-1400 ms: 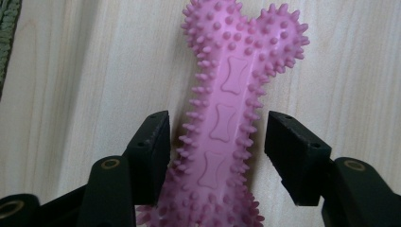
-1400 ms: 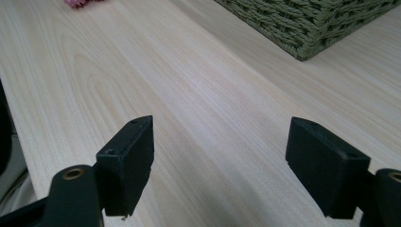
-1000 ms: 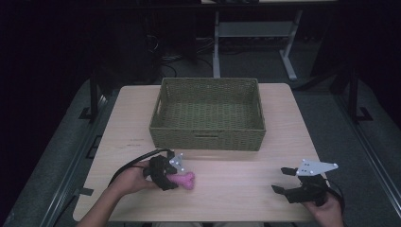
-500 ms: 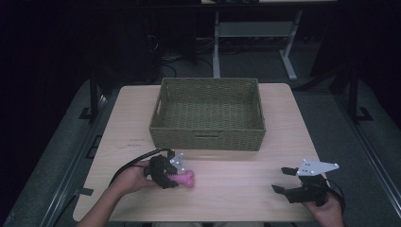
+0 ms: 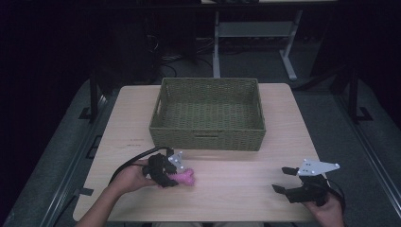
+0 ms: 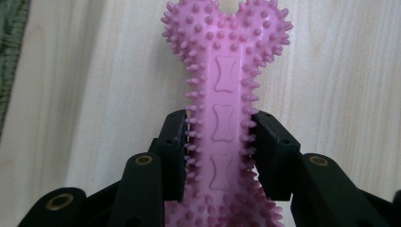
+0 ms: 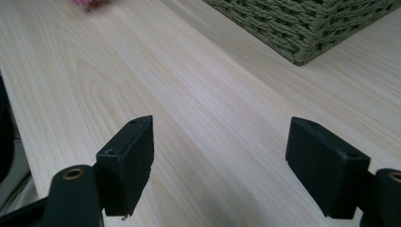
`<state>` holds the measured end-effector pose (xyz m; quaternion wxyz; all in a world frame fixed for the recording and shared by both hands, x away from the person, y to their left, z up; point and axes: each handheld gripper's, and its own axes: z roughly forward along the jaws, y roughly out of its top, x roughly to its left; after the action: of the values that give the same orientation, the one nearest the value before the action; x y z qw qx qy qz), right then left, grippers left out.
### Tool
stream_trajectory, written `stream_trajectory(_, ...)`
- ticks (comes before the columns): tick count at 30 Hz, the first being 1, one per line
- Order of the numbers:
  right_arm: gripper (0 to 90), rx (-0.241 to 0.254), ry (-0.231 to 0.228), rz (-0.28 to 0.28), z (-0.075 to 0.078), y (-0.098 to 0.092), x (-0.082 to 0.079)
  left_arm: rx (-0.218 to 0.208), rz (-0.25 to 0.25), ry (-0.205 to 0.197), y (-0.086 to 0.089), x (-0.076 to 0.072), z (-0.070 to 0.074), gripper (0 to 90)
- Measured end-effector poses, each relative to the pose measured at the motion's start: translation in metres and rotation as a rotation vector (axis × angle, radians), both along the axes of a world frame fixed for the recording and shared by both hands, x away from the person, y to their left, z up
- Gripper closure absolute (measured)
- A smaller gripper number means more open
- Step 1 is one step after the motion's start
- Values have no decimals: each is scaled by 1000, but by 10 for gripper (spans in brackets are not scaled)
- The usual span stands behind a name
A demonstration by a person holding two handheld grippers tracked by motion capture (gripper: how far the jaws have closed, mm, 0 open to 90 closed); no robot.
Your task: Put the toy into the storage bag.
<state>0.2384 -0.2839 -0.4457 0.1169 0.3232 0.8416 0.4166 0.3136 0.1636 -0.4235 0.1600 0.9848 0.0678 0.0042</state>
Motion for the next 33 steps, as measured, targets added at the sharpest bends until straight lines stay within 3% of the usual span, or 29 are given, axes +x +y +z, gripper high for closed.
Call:
stream_trajectory(12, 238, -3, 1, 0, 0, 0, 1, -51, 7, -16, 1, 8, 32, 590)
stream_trajectory(33, 238, -17, 4, 16, -2, 5, 4, -83, 12, -37, 6, 24, 79, 589)
